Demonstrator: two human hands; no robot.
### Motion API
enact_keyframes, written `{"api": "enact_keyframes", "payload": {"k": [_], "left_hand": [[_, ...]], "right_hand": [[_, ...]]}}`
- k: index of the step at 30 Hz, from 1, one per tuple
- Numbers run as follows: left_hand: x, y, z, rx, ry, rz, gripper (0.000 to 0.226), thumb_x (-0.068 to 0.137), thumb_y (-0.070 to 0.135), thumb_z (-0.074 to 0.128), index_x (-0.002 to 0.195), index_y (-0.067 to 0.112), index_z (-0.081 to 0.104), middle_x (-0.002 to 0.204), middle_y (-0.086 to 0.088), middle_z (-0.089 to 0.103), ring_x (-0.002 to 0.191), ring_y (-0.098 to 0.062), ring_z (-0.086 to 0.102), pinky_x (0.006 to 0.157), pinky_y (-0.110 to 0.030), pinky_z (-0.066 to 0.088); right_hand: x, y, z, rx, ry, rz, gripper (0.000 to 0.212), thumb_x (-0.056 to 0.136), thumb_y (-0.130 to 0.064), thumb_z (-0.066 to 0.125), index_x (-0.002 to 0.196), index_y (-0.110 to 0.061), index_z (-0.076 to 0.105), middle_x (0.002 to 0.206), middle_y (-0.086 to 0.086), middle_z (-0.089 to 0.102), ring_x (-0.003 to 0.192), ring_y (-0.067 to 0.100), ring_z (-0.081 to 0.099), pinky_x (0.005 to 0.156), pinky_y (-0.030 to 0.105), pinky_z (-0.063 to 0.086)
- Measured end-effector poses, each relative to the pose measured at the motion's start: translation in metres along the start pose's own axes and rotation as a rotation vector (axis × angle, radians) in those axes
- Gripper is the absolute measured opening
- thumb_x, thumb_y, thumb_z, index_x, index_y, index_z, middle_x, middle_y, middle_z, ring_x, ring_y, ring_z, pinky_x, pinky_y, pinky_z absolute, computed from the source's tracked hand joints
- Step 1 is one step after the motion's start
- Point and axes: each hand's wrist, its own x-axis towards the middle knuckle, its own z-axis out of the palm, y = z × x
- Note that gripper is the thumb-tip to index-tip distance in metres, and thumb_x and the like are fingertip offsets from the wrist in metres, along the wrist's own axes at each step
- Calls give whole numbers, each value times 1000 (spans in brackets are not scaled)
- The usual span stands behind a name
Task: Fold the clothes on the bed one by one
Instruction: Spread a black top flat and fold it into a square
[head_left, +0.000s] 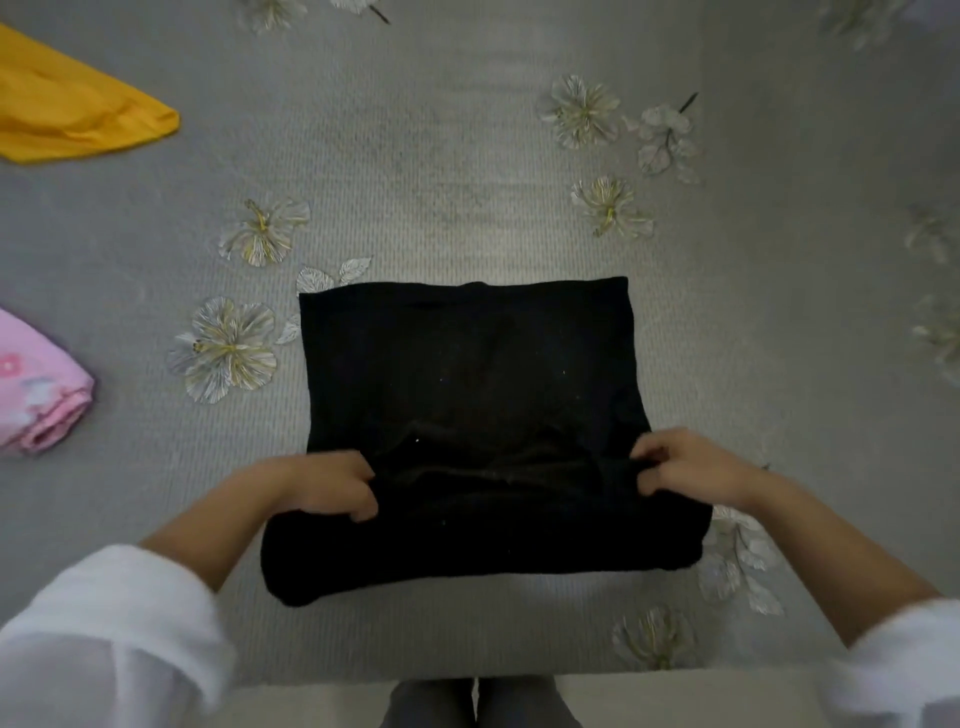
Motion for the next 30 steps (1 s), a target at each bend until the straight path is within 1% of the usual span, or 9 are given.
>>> {"api": "enact_keyframes", "payload": {"k": [3,6,8,10,12,15,23,26,30], "left_hand": [[1,12,-48,-93,97,66,12,59,28,61,64,18,66,62,1,62,55,-12,60,53,-22,45],[14,19,-85,-165,190,130,25,66,43,61,66,19,68,69,2,65,66,-14,61,66,-26,45],[24,20,-100,-236,102,113,33,79,56,60,84,27,74,87,8,72,82,-10,67,81,-26,46],[36,17,-107,-65,88,71,32,80,47,70,105,28,70,100,9,72,94,-8,66,89,-27,47],[45,17,-107,151,139,58,32,80,21,73,111,17,67,100,1,71,93,-13,66,87,-30,51],[48,18,-115,72,254,123,27,81,4,64,106,13,68,96,-7,72,92,-19,67,88,-37,52],[43,17,-172,-116,487,157,19,78,-2,58,73,13,68,64,-5,67,64,-22,65,64,-29,50],[59,19,-175,-54,654,161,15,83,3,60,87,13,70,73,-6,70,71,-22,66,71,-35,54],[86,15,-156,-19,948,130,18,86,10,59,99,19,67,76,-5,67,73,-23,62,66,-33,49]], "right_hand": [[25,-21,-28,196,211,-63,10,76,0,71,83,-7,68,85,12,69,79,21,65,63,18,49],[57,-35,-45,351,347,-100,16,77,-8,76,90,-7,68,89,8,69,77,16,65,57,13,47],[76,-38,-50,418,385,-94,22,76,-16,79,93,-8,68,90,4,69,80,14,65,59,14,46],[90,-36,-50,455,337,-56,30,73,-22,81,97,-11,67,92,2,69,84,13,66,63,16,47],[99,-30,-47,453,224,-16,34,71,-16,82,101,-13,67,95,1,70,89,16,68,69,21,50],[107,-22,-49,439,271,-30,28,70,10,71,91,-10,69,89,6,72,90,24,68,68,23,50],[133,-41,-84,648,497,-149,31,70,13,63,74,-17,68,74,-2,71,71,12,68,59,20,50],[148,-50,-79,623,585,-159,29,74,9,67,81,-19,69,83,0,71,75,12,67,62,21,52],[164,-48,-66,639,702,-179,24,80,7,66,83,-17,67,89,7,69,82,19,65,72,27,54]]}}
